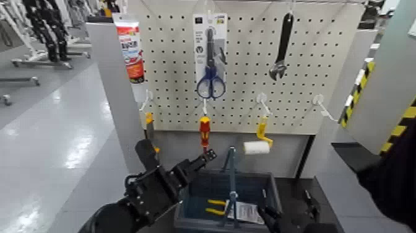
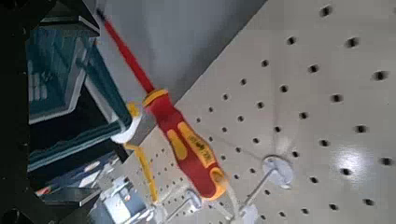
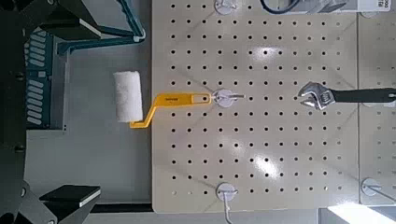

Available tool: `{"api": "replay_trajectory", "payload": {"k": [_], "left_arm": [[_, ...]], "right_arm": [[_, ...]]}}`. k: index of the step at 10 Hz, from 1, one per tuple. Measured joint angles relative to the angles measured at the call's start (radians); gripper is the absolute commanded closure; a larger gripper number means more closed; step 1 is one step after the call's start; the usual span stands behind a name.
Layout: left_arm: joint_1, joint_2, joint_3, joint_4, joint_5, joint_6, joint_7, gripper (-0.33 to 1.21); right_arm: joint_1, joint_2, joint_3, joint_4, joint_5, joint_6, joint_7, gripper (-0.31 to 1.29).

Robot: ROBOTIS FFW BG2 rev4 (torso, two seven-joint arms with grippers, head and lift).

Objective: Grasp the handle of the crate.

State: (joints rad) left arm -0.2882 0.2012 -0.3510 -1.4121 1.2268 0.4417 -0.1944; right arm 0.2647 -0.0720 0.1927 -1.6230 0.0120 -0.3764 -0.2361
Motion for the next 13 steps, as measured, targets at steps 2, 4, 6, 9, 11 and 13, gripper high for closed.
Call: {"api": "replay_trajectory", "payload": {"k": [2, 4, 6, 9, 11, 13], "left_arm": [[-0.042, -0.002, -0.047, 0.048, 0.119, 0.032, -0.010, 0.11], [-0.075, -0.004, -0.068, 0.089, 0.222, 0.086, -0.022, 0.11], [-0.110, -0.005, -0.081, 0.134, 0.288, 0.169, -0.049, 0.11], [-0.174, -0.008, -0.086, 0.227, 0.325, 0.302, -0.115, 0.11], [-0.211, -0.008, -0.098, 0.293, 0.327, 0.346, -0.188, 0.11], [-0.232, -0.012, -0.118, 0.343, 0.328, 0.343, -0.232, 0.15]], "right_arm": [[-0.002, 0.000, 0.002, 0.003, -0.003, -0.005, 0.000, 0.13], [-0.002, 0.000, 0.002, 0.005, -0.004, -0.007, 0.000, 0.13], [-0.004, 0.000, 0.004, 0.006, -0.006, -0.009, 0.000, 0.13], [-0.008, -0.002, 0.009, 0.009, -0.006, -0.009, 0.000, 0.13], [-0.009, -0.002, 0.011, 0.011, -0.007, -0.010, 0.000, 0.13], [-0.011, -0.002, 0.015, 0.013, -0.008, -0.012, 0.000, 0.13]]}}
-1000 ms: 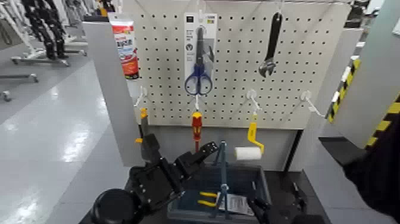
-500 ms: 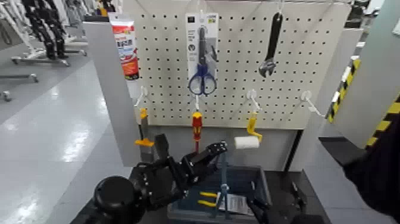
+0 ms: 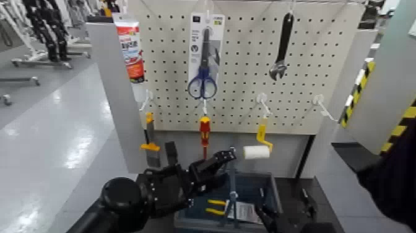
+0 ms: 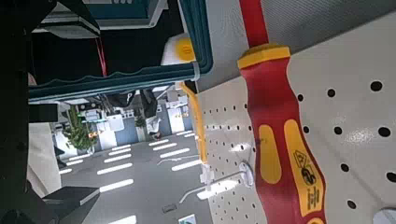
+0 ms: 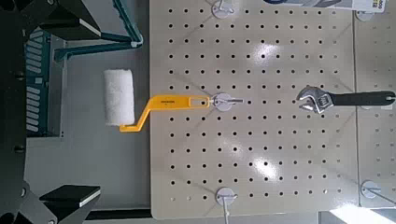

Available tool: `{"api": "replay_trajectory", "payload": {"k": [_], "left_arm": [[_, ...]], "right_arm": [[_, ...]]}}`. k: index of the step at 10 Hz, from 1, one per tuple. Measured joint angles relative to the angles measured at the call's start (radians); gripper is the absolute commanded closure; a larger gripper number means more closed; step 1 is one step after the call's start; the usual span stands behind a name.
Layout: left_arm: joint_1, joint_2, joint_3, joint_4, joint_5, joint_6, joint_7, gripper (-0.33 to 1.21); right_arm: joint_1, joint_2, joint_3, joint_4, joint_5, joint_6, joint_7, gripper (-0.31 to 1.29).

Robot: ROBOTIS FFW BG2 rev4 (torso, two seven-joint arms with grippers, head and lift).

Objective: Grasp the handle of the crate.

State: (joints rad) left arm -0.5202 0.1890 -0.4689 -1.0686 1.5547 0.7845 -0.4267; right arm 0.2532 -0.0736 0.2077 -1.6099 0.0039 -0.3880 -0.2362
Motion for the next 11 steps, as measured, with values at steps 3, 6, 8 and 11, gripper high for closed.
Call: {"api": "replay_trajectory", "payload": {"k": [3, 6, 8, 11], "left_arm": [[-0.019, -0.009, -0.034, 0.053, 0.018, -0.032, -0.033, 0.23], [-0.041, -0.017, -0.052, 0.081, 0.035, -0.041, -0.036, 0.94], [-0.045, -0.018, -0.055, 0.088, 0.039, -0.029, -0.042, 1.18], [-0.039, -0.020, -0.055, 0.095, 0.039, -0.034, -0.043, 1.18]], "right_arm": [[-0.006, -0.001, 0.008, 0.005, -0.004, -0.001, 0.001, 0.13], [-0.010, -0.003, 0.016, 0.010, -0.008, -0.005, 0.002, 0.13], [-0.011, -0.003, 0.017, 0.012, -0.011, -0.011, 0.002, 0.13], [-0.009, -0.003, 0.015, 0.012, -0.013, -0.014, 0.002, 0.13]]}}
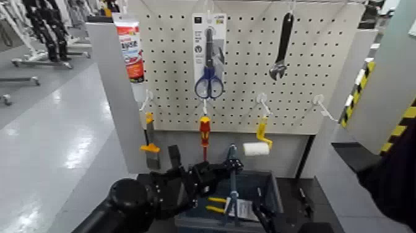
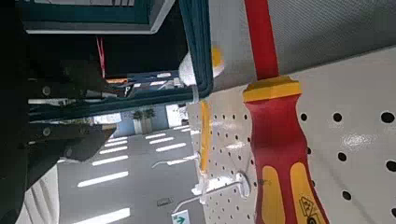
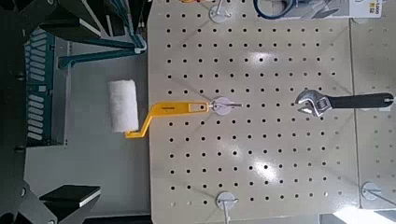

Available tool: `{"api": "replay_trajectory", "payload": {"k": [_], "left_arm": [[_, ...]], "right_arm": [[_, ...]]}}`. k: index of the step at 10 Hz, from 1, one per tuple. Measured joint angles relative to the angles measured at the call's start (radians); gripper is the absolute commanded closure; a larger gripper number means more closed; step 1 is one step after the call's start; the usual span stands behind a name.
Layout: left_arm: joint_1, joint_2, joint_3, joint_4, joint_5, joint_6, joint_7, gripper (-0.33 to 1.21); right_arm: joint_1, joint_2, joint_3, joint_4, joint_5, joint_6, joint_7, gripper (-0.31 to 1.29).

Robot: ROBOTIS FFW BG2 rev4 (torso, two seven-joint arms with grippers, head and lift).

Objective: Grasp the handle of the crate.

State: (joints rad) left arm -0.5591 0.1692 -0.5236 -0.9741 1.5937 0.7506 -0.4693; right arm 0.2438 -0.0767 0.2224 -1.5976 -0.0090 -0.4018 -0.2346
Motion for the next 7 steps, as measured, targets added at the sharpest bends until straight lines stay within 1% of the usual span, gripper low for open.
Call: {"api": "replay_trajectory", "payload": {"k": [4, 7], "left_arm": [[0.026, -0.002, 0.003, -0.005, 0.029, -0.015, -0.002, 1.18], [0.042, -0.003, -0.013, -0.014, 0.073, -0.017, -0.005, 1.18]], "right_arm": [[0.002, -0.001, -0.001, 0.000, -0.002, -0.006, 0.000, 0.13], [0.003, -0.002, -0.003, -0.001, -0.002, -0.009, 0.001, 0.13]]}}
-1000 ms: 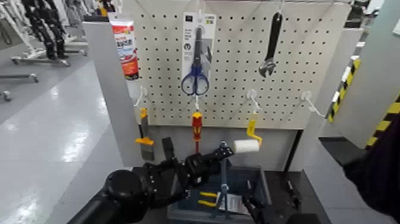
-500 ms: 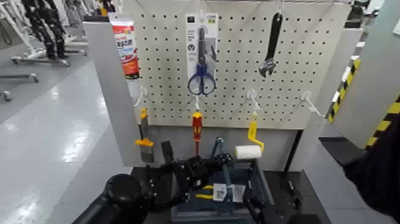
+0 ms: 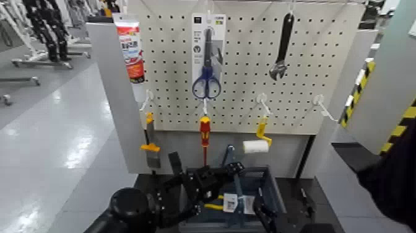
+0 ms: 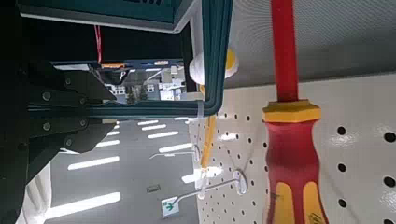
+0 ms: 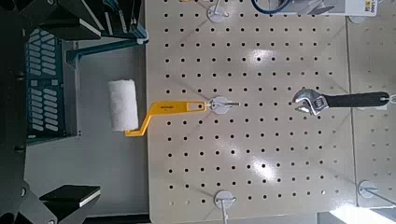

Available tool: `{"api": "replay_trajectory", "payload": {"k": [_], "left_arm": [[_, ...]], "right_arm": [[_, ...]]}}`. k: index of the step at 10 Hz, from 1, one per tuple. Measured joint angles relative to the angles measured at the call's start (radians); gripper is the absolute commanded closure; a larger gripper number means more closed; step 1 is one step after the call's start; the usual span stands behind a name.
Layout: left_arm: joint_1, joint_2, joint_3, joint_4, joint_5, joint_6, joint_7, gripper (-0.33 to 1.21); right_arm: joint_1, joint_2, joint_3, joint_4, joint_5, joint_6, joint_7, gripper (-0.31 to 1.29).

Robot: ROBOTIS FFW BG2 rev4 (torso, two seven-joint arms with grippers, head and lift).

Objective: Grasp the handle of the crate.

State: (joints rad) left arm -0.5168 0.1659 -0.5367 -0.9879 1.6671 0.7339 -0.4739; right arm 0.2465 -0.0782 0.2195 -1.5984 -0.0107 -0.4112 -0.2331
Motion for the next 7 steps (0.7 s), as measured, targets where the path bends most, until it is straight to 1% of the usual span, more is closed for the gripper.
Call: {"api": "replay_trajectory", "payload": {"k": [3, 7], "left_arm": [[0.015, 0.000, -0.022, -0.043, 0.043, -0.013, -0.006, 1.18], [0.048, 0.011, -0.031, -0.154, 0.061, -0.014, 0.000, 1.18]], "right_arm": [[0.002, 0.000, -0.004, 0.000, 0.000, -0.005, 0.000, 0.13], [0.006, 0.000, -0.009, -0.001, 0.000, -0.011, -0.001, 0.13]]}}
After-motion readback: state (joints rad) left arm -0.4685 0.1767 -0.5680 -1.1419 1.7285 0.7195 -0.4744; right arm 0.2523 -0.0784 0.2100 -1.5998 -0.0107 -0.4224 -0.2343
